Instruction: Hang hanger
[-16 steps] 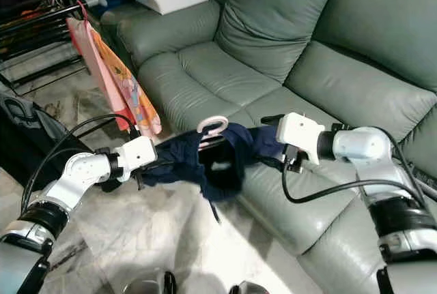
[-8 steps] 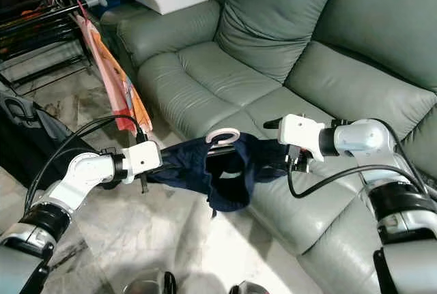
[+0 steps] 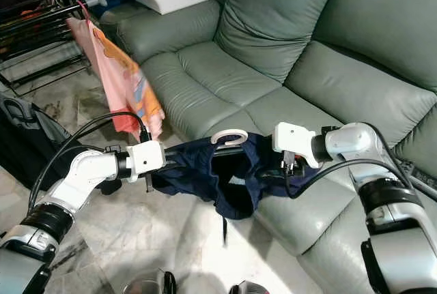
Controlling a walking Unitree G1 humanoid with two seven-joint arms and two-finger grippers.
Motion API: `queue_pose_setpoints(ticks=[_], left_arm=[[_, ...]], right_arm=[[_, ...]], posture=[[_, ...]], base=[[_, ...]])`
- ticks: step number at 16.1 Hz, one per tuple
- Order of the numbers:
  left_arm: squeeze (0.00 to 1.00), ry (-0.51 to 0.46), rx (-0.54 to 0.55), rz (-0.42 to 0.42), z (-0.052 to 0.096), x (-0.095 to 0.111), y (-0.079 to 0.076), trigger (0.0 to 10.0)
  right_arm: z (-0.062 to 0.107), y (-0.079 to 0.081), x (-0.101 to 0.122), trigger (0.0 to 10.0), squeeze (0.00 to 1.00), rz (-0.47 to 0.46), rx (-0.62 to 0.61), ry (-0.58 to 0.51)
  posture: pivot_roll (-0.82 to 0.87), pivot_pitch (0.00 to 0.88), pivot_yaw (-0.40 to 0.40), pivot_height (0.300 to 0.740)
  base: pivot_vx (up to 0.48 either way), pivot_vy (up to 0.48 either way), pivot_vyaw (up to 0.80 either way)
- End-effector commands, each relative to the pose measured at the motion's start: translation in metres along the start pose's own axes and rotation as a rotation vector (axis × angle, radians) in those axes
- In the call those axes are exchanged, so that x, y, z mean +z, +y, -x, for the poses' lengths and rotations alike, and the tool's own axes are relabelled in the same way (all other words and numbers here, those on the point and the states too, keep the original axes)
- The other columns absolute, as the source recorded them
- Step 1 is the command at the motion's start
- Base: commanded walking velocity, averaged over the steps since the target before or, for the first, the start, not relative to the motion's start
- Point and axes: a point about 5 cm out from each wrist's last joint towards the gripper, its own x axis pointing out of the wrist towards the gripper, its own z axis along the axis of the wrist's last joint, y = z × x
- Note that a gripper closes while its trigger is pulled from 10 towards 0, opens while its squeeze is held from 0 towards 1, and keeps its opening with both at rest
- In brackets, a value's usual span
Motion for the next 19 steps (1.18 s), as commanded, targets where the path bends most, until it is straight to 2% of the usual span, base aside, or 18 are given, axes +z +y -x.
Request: queue_pose_setpoints(ticks=[1,6,19], left_arm=[[0.0,-0.023,0.002,-0.015,0.0,0.005,0.003,0.0],[0.0,-0.002,0.0,-0.016,0.001,0.002,0.003,0.0],[0.0,0.016,0.015,-0.009,0.001,-0.002,0.005,0.0]], right_arm=[[0.001,-0.004,0.005,0.0,0.0,0.021,0.03,0.004],[0.006,-0.001,0.0,0.0,0.0,-0.007,0.072,0.012],[0.005,0.01,-0.009,0.0,0.0,-0.05,0.128,0.009]], posture=[[-0.03,0.049,0.023,0.74],[-0.04,0.047,0.025,0.74],[-0.03,0.034,0.023,0.74]], base=[[0.0,0.0,0.0],[0.0,0.0,0.0],[0.0,0.0,0.0]])
